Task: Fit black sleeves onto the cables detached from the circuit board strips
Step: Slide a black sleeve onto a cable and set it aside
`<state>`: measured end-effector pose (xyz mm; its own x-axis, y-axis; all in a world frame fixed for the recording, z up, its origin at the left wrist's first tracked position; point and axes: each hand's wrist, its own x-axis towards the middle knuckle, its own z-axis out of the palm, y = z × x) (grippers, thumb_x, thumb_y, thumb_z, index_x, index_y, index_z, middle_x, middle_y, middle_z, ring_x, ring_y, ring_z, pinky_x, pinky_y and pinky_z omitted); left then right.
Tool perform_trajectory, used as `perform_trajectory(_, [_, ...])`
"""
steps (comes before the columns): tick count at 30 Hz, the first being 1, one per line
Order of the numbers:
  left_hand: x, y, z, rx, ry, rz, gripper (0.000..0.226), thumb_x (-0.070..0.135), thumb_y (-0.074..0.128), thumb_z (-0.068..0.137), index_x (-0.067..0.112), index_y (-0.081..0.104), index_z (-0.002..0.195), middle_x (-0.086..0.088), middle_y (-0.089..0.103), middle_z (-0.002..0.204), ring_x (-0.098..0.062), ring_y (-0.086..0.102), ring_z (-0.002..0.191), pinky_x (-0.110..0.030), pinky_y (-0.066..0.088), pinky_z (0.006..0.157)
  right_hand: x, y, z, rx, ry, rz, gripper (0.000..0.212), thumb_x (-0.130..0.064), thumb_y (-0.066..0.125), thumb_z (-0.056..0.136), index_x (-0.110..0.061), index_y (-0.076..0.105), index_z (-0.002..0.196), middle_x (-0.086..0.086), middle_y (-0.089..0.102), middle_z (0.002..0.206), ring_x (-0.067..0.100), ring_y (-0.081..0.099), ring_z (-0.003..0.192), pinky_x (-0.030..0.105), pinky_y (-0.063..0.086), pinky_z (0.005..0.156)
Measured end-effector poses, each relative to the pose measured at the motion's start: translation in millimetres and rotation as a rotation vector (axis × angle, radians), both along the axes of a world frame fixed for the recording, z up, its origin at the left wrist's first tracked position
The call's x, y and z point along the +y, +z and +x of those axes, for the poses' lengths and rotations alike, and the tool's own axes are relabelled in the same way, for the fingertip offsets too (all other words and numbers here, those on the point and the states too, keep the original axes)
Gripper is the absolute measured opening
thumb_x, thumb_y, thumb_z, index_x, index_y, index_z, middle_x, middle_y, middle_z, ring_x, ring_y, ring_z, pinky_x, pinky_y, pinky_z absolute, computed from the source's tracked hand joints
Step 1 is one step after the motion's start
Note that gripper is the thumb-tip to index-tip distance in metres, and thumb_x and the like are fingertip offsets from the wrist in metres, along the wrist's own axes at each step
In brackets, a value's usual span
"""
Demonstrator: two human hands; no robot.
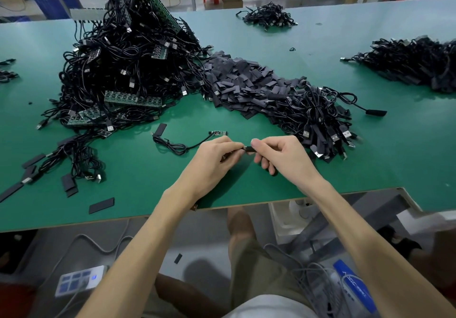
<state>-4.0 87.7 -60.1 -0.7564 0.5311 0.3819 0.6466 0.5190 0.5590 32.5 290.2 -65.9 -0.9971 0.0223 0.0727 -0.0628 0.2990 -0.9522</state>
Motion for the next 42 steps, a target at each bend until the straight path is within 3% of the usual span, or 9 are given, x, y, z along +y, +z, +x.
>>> perform_trajectory(12, [-1,-4,1,-0.003,-0.019,0.028,0.017,0.017,0.063,0.101,0.011,0.076,0.111,0.002,0.063,0.087,0.002,0.053,0.07,-0.024,0.045,0.069,-2,0,0,-0.029,0.042,-0.046,0.026,-0.029,0.065,0.101,-0.011,0.08,0.089,-0.002,0.064,0.065,0.007,0.052,0.057,0.02,0.043,0.047])
perform_trajectory(19, [-2,-8,0,0.012,-0.028,0.019,0.019,0.021,0.06,0.101,0.015,0.075,0.111,0.004,0.063,0.089,-0.009,0.055,0.073,-0.033,0.049,0.07,0,-1,0,-0.022,0.061,-0.032,0.023,-0.029,0.067,0.099,-0.013,0.08,0.09,-0.005,0.063,0.064,0.005,0.051,0.056,0.019,0.042,0.046])
perform_trajectory(25, [-3,-11,-1,0.021,-0.029,0.002,0.02,0.025,0.057,0.102,0.02,0.074,0.11,0.009,0.057,0.085,-0.008,0.053,0.071,-0.033,0.049,0.068,0,-1,-1,-0.027,0.083,-0.012,0.022,-0.03,0.067,0.099,-0.014,0.081,0.092,-0.005,0.063,0.064,0.005,0.051,0.057,0.019,0.042,0.046])
perform_trajectory(29, [-4,-10,-1,0.006,-0.038,-0.001,0.019,0.025,0.056,0.102,0.023,0.073,0.111,0.011,0.057,0.086,0.001,0.053,0.073,-0.025,0.045,0.069,1,-2,0,-0.035,0.092,-0.02,0.016,-0.027,0.07,0.097,-0.014,0.08,0.093,-0.005,0.063,0.063,0.006,0.05,0.057,0.019,0.041,0.046])
perform_trajectory(34, [-5,-9,0,-0.009,-0.048,-0.014,0.019,0.024,0.057,0.102,0.021,0.073,0.111,0.007,0.059,0.087,0.0,0.054,0.074,-0.029,0.048,0.071,1,-1,1,-0.023,0.099,-0.004,0.013,-0.027,0.072,0.096,-0.017,0.08,0.093,-0.005,0.063,0.063,0.007,0.05,0.058,0.019,0.041,0.046])
perform_trajectory(42, [-5,-10,-2,-0.033,-0.031,-0.03,0.018,0.023,0.058,0.103,0.023,0.074,0.111,0.007,0.059,0.087,-0.008,0.056,0.077,-0.032,0.049,0.074,0,-2,2,0.06,0.097,0.099,0.015,-0.026,0.07,0.097,-0.018,0.081,0.09,-0.008,0.052,0.058,0.007,0.034,0.055,0.021,0.025,0.052])
